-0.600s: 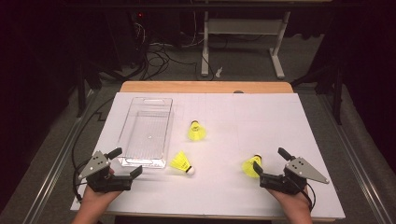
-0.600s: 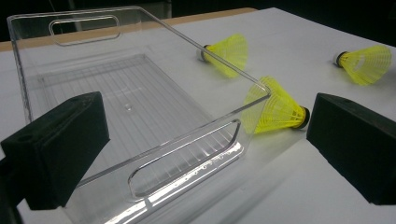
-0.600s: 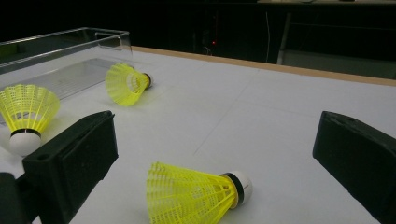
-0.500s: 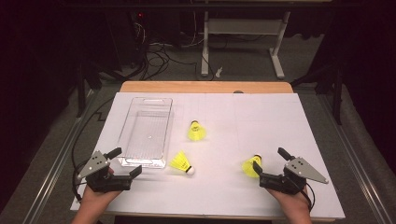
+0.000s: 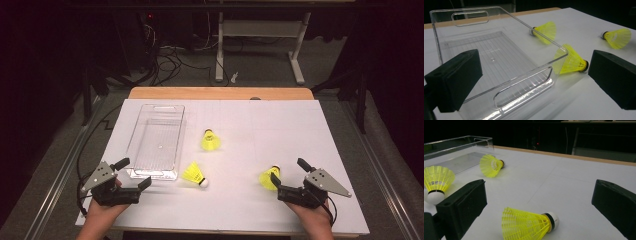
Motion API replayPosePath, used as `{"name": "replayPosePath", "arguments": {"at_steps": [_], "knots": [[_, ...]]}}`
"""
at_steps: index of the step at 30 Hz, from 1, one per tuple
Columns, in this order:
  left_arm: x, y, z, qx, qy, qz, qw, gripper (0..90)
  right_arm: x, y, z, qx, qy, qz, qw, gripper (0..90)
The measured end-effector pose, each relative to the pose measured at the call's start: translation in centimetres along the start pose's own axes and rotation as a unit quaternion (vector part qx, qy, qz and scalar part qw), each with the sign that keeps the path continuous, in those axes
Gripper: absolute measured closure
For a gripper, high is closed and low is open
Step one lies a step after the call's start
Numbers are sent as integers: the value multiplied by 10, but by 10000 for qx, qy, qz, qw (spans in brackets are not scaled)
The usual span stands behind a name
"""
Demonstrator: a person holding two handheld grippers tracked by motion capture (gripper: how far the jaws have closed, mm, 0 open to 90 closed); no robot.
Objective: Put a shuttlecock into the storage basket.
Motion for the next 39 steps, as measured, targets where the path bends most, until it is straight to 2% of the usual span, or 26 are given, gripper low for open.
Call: {"name": "replayPosePath", "arguments": {"at_steps": [11, 20, 23, 25, 27, 30, 35, 36, 37, 39], "knots": [[1, 1, -1, -62, -2, -33, 10000, 1, -1, 2, 0, 26, 24, -4, 10000, 5], [2, -3, 4, 48, 26, -65, 10000, 2, 0, 1, -1, 9, 41, -22, 10000, 5], [2, -5, 7, 125, 5, -62, 9999, 2, 0, 1, -1, 4, 60, -17, 10000, 5], [2, -9, 14, 298, -39, -52, 9995, 2, -1, 2, -2, -4, 67, -11, 10000, 5], [2, -10, 16, 346, -58, -45, 9994, 2, -1, 2, -2, -7, 63, -8, 10000, 5], [0, -15, 26, 570, -70, 8, 9983, 2, -1, 2, -2, -10, 76, -10, 10000, 5], [0, -20, 35, 693, -214, -45, 9974, 2, -1, 2, -1, 11, 54, -22, 10000, 5], [43, 0, 24, 800, -2249, -2294, 9436, 2, -1, 2, -1, 20, 45, -19, 10000, 5], [42, 0, 25, 824, -2233, -2284, 9440, 2, -1, 2, -1, 20, 39, -20, 10000, 5], [42, -2, 28, 855, -2259, -2297, 9428, 2, 0, 2, -1, 7, 42, -24, 10000, 5]]}}
Point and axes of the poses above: each handheld gripper's, and its own axes: y roughly forward along the jaws, x roughly out of its top, z roughly to its left, the point moved 9 cm from there along y, roughly forward along the jaws, and after that the axes turned 3 degrees about -x, right-handed, at the moved point
